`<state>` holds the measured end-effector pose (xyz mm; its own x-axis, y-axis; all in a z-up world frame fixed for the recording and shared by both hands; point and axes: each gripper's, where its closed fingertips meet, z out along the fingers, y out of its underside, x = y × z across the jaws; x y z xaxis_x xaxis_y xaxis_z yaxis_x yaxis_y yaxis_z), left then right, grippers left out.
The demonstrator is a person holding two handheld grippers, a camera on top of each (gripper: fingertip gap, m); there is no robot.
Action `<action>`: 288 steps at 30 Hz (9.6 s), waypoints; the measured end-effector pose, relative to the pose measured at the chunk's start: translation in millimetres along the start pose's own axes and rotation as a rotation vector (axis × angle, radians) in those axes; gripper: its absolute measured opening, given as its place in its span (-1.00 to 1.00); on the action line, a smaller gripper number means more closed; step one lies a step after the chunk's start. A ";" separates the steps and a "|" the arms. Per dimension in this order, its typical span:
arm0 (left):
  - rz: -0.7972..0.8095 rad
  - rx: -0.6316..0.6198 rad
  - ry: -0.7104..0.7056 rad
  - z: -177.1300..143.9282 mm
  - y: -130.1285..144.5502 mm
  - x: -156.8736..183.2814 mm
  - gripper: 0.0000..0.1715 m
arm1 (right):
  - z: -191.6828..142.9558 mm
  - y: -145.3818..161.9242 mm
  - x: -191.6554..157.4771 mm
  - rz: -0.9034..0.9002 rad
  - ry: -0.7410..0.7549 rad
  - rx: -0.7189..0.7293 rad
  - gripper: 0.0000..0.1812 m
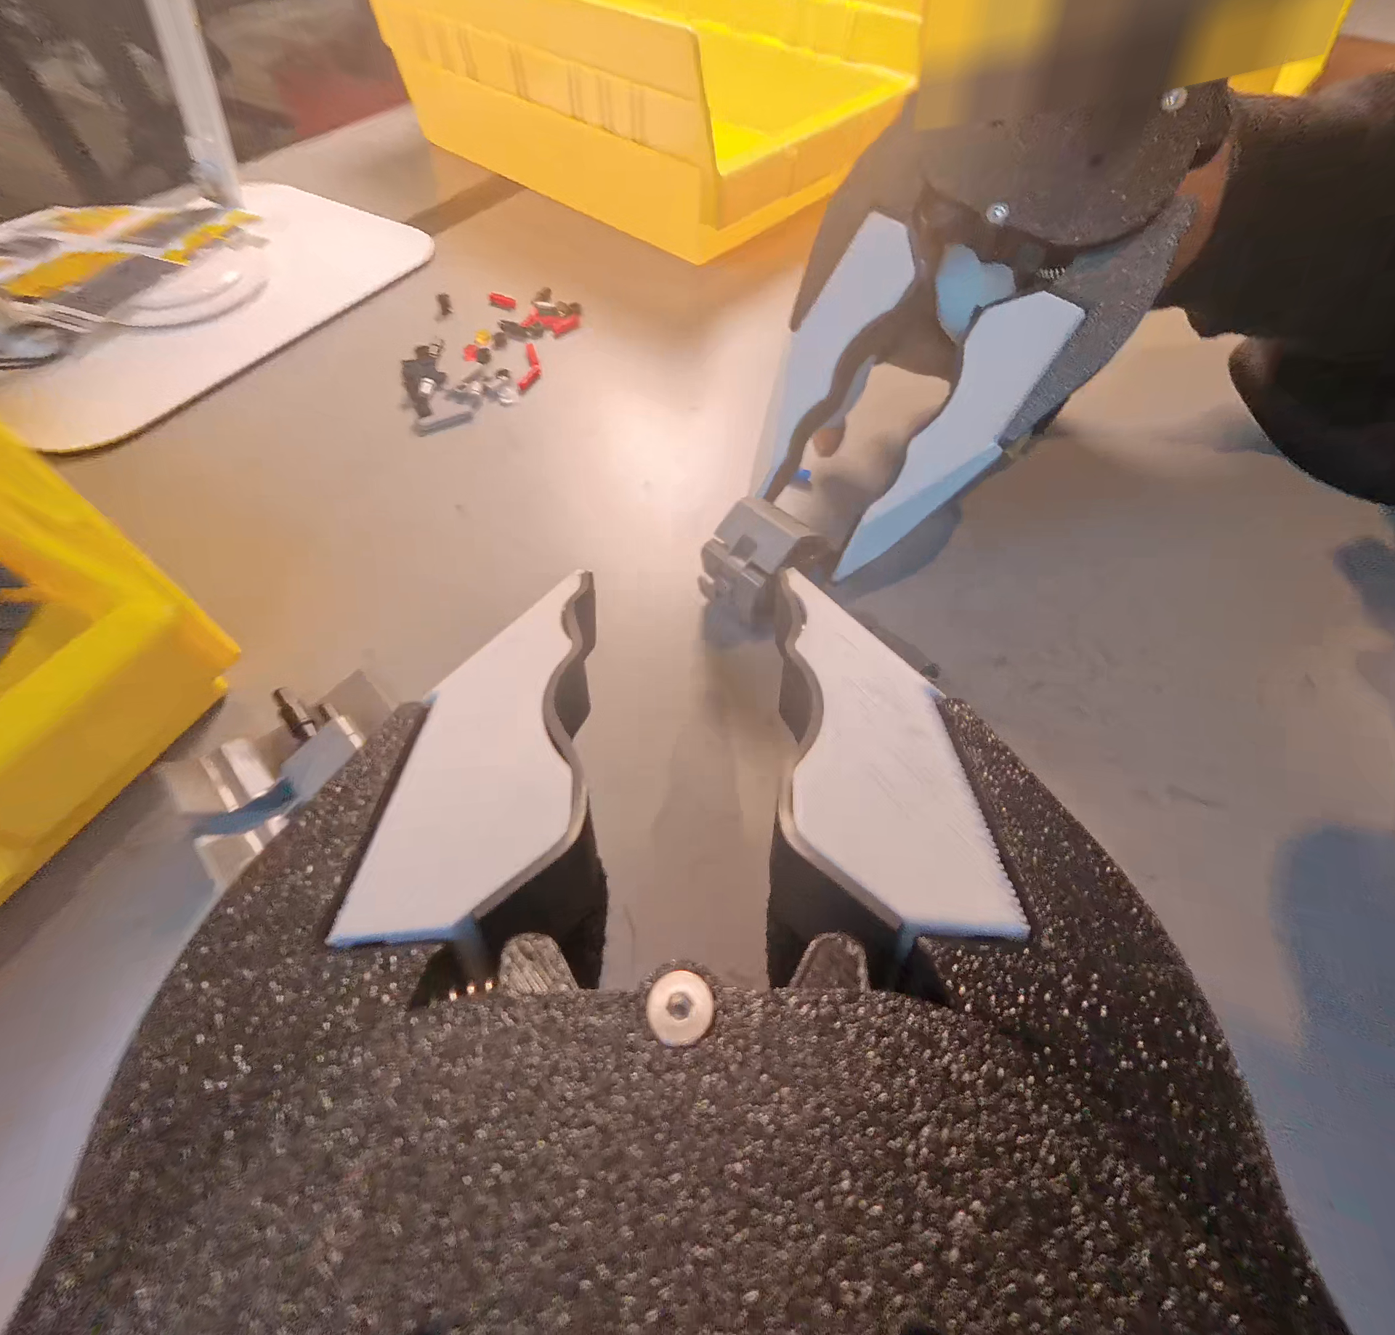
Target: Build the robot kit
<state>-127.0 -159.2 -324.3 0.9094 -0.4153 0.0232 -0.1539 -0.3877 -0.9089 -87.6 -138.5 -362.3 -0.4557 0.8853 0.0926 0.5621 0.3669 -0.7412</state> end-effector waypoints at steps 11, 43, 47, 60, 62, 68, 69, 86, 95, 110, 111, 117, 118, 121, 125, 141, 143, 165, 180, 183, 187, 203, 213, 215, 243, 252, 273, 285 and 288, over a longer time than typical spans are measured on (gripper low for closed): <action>0.068 -0.188 0.106 29.7 21.0 17.1 -0.37 | -16.9 11.0 5.5 -0.019 0.042 0.003 -0.69; 0.153 -0.230 0.166 22.3 32.8 31.0 -0.42 | -12.9 -8.8 5.9 -0.070 0.047 0.087 -0.41; 0.105 -0.202 0.133 20.4 28.5 21.9 -0.43 | -3.5 -14.1 4.0 -0.110 0.022 0.063 -0.34; 0.002 -0.208 0.108 19.6 29.5 14.9 -0.67 | -2.3 -4.6 -5.3 -0.159 0.022 0.071 -0.53; -0.028 -0.208 0.114 19.9 29.1 14.3 -0.68 | -2.4 -4.5 -5.3 -0.164 0.027 0.075 -0.53; -0.017 -0.207 0.126 21.0 28.3 16.6 -0.63 | -1.8 -5.1 -5.1 -0.152 0.025 0.091 -0.54; -0.003 -0.204 0.125 21.2 27.7 17.3 -0.62 | -1.9 -5.2 -4.9 -0.143 0.021 0.093 -0.54; 0.328 -0.147 0.080 28.0 15.5 27.6 -0.82 | -17.9 -15.0 -12.4 -0.023 -0.089 0.176 -0.54; -0.007 -0.133 0.234 22.9 9.9 32.1 -0.83 | -27.2 -31.1 -14.3 -0.046 -0.091 0.270 -0.56; -0.245 -0.064 0.403 13.4 -8.2 45.1 -0.84 | -47.7 -49.7 -21.6 -0.081 -0.130 0.413 -0.58; -0.248 -0.061 0.407 12.7 -9.1 45.6 -0.84 | -48.6 -50.4 -21.8 -0.077 -0.135 0.420 -0.58; -0.195 -0.070 0.366 11.5 -8.6 42.7 -0.83 | -46.9 -47.6 -20.1 -0.044 -0.155 0.425 -0.58; -0.142 -0.093 0.330 12.8 -4.9 40.6 -0.83 | -43.0 -43.3 -19.3 -0.043 -0.151 0.396 -0.57; -0.024 -0.162 0.254 16.4 6.1 37.1 -0.83 | -34.8 -35.8 -18.9 -0.074 -0.124 0.339 -0.56; 0.057 -0.213 0.200 18.3 14.7 33.1 -0.83 | -30.9 -36.2 -17.2 -0.124 -0.078 0.301 -0.42; -0.135 -0.126 0.299 12.6 1.0 37.9 -0.84 | -23.3 -40.8 -26.4 -0.219 -0.055 0.293 -0.53; -0.151 -0.114 0.315 11.8 -0.9 39.0 -0.84 | -25.4 -42.5 -27.1 -0.214 -0.062 0.308 -0.53; 0.009 -0.168 0.231 6.7 18.4 29.2 -0.71 | -9.5 3.5 -12.6 -0.218 -0.081 0.055 -0.50; -0.023 -0.104 0.207 -1.5 9.9 22.1 -0.62 | -19.1 -5.5 -14.9 -0.240 -0.039 0.052 -0.46; -0.027 -0.108 0.206 -3.3 10.6 20.9 -0.57 | -18.5 -3.2 -14.5 -0.239 -0.035 0.041 -0.48; -0.027 -0.114 0.207 -4.0 11.9 20.9 -0.52 | -21.4 -1.5 -12.6 -0.229 -0.033 0.043 -0.54; -0.052 -0.101 0.193 -2.7 12.4 16.1 -0.49 | -25.0 4.9 -7.4 -0.211 -0.025 0.039 -0.61; -0.046 0.100 0.029 -17.4 -21.4 -11.7 -0.49 | -83.9 -30.3 23.2 -0.032 0.057 0.301 -0.59; -0.042 0.140 -0.022 -22.7 -27.5 -20.7 -0.48 | -99.9 -22.1 38.3 -0.007 0.137 0.290 -0.59; -0.021 0.123 -0.063 -23.2 -25.9 -24.9 -0.49 | -24.7 44.2 31.4 0.179 0.087 -0.151 -0.82; -0.021 0.128 -0.052 -24.0 -27.7 -22.3 -0.50 | -26.9 46.7 34.1 0.184 0.083 -0.149 -0.95; 0.105 0.012 0.223 -10.0 -10.1 36.1 -0.73 | -56.5 -14.2 -2.0 0.045 -0.086 0.134 -0.95; 0.213 -0.032 0.335 -3.4 -2.4 75.5 -0.73 | -34.3 -30.5 -53.3 -0.069 -0.251 0.121 -0.94; 0.223 -0.030 0.348 -4.6 -2.7 78.5 -0.80 | -32.3 -32.9 -59.7 -0.083 -0.271 0.127 -0.95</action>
<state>-57.0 -194.6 -318.1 0.6684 -0.7432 -0.0290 -0.3483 -0.2784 -0.8951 -56.5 -194.2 -321.9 -0.6735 0.7391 -0.0119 0.4326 0.3811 -0.8171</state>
